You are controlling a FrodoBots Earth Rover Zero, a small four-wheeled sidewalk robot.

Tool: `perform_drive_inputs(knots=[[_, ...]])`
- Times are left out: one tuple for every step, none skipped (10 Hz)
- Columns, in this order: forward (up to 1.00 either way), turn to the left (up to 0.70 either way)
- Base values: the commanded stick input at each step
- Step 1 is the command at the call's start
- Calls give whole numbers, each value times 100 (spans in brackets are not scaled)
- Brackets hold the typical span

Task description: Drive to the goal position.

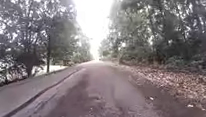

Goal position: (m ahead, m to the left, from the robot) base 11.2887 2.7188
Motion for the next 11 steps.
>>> perform_drive_inputs(knots=[[85, 0], [85, 0], [85, 0], [85, 0], [85, 0], [85, 0], [85, 0], [85, 0], [85, 0], [85, 0], [85, 0]])
